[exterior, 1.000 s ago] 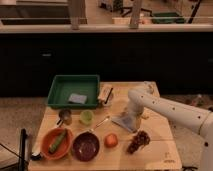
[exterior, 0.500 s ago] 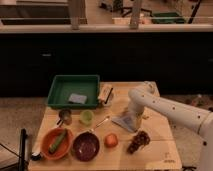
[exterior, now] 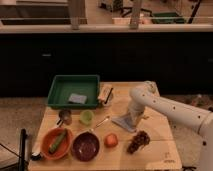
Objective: Wipe purple bowl with towel
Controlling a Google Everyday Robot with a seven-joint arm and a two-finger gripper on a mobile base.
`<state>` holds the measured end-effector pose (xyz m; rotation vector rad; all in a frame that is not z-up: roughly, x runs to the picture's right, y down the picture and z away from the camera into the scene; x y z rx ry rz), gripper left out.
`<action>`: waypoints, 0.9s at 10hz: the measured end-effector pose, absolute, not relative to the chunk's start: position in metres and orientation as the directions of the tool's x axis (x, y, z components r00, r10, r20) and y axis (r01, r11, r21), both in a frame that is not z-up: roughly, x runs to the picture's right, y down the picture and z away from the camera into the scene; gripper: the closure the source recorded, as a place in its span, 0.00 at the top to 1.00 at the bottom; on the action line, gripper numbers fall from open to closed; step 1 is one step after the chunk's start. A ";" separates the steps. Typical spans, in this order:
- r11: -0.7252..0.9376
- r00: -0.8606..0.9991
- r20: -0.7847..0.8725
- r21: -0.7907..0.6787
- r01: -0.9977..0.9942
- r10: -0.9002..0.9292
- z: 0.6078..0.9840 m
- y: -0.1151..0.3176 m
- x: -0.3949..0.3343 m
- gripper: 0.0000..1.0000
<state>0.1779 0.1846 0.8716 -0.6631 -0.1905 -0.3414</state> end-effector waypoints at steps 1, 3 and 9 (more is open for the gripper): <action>0.736 0.928 0.278 -0.568 0.368 -0.249 0.871 0.184 0.181 0.33; 0.736 0.924 0.284 -0.562 0.377 -0.256 0.870 0.185 0.183 0.29; 0.714 0.898 0.333 -0.551 0.432 -0.287 0.868 0.182 0.161 0.79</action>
